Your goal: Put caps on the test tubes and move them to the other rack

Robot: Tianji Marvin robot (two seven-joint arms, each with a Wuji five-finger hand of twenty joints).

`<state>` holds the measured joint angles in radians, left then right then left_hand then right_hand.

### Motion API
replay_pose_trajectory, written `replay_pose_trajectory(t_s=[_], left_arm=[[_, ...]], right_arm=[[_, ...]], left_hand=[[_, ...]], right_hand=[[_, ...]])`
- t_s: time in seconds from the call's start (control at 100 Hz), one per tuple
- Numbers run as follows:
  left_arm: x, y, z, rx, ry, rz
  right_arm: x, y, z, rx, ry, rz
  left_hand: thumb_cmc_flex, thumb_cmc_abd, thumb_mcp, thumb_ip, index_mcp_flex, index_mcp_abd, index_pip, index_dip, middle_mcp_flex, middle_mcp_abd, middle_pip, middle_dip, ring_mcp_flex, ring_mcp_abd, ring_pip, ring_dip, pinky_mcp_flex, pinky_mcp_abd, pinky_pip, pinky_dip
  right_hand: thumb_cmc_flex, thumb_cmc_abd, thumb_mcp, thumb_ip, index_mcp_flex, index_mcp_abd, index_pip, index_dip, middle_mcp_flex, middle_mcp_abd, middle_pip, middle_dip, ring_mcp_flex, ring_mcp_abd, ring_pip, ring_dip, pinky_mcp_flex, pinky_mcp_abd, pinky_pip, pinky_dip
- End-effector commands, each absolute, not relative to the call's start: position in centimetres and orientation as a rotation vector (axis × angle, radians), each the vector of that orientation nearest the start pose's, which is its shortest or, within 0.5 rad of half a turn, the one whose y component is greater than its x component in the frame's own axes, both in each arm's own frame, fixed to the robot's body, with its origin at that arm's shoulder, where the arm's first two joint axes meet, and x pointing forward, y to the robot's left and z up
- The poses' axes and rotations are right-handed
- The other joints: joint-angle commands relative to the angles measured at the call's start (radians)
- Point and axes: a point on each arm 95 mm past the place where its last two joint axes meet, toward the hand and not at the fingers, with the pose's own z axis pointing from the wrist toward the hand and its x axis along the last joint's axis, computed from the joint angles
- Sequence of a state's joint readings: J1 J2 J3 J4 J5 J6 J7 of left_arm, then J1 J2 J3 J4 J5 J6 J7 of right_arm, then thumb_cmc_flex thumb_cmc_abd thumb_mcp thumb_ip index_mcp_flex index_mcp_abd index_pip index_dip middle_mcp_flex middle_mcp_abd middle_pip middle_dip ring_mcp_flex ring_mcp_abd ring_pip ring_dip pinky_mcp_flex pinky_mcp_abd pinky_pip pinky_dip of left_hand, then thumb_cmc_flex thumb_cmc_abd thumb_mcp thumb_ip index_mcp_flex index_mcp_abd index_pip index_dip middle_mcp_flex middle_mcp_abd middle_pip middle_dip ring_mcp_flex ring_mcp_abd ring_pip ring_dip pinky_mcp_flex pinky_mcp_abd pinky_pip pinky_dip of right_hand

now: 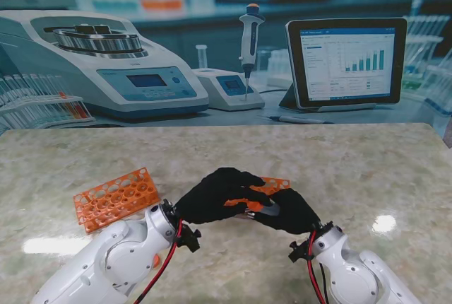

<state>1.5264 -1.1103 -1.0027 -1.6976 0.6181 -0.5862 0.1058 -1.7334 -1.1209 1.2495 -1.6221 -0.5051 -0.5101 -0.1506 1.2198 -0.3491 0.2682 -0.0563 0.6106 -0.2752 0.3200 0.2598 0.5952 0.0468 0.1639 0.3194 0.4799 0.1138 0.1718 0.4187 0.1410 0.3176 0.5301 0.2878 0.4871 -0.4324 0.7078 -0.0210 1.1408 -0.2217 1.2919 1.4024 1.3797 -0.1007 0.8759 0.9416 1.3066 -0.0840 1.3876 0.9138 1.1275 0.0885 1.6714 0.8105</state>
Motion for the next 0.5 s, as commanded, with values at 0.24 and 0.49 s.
replay_pose_trajectory(t_s=[0.24, 0.49], left_arm=[[34.07, -11.77, -27.23, -0.933, 1.591, -2.511], [34.07, -11.19, -26.65, -0.908, 1.584, -2.502]], right_arm=[[33.52, 2.88, -33.23, -1.560, -1.383, -2.557], [33.52, 2.90, -33.25, -1.559, -1.386, -2.555]], left_hand=[[0.071, 0.130, 0.111, 0.032, 0.041, 0.036, 0.102, 0.019, -0.034, -0.030, -0.021, -0.041, -0.041, -0.009, -0.028, -0.026, -0.026, 0.016, -0.044, 0.003], [0.071, 0.133, 0.106, 0.028, 0.028, 0.038, 0.093, 0.017, -0.041, -0.031, -0.025, -0.045, -0.053, -0.004, -0.036, -0.035, -0.029, 0.015, -0.055, 0.007]], right_hand=[[0.026, 0.060, -0.003, -0.005, 0.053, -0.001, -0.004, 0.020, 0.021, 0.000, 0.005, 0.007, 0.015, -0.074, 0.122, 0.040, 0.016, 0.000, 0.036, 0.005], [0.026, 0.060, -0.004, -0.005, 0.053, -0.001, -0.004, 0.020, 0.021, 0.001, 0.004, 0.006, 0.015, -0.074, 0.122, 0.040, 0.015, 0.000, 0.035, 0.005]])
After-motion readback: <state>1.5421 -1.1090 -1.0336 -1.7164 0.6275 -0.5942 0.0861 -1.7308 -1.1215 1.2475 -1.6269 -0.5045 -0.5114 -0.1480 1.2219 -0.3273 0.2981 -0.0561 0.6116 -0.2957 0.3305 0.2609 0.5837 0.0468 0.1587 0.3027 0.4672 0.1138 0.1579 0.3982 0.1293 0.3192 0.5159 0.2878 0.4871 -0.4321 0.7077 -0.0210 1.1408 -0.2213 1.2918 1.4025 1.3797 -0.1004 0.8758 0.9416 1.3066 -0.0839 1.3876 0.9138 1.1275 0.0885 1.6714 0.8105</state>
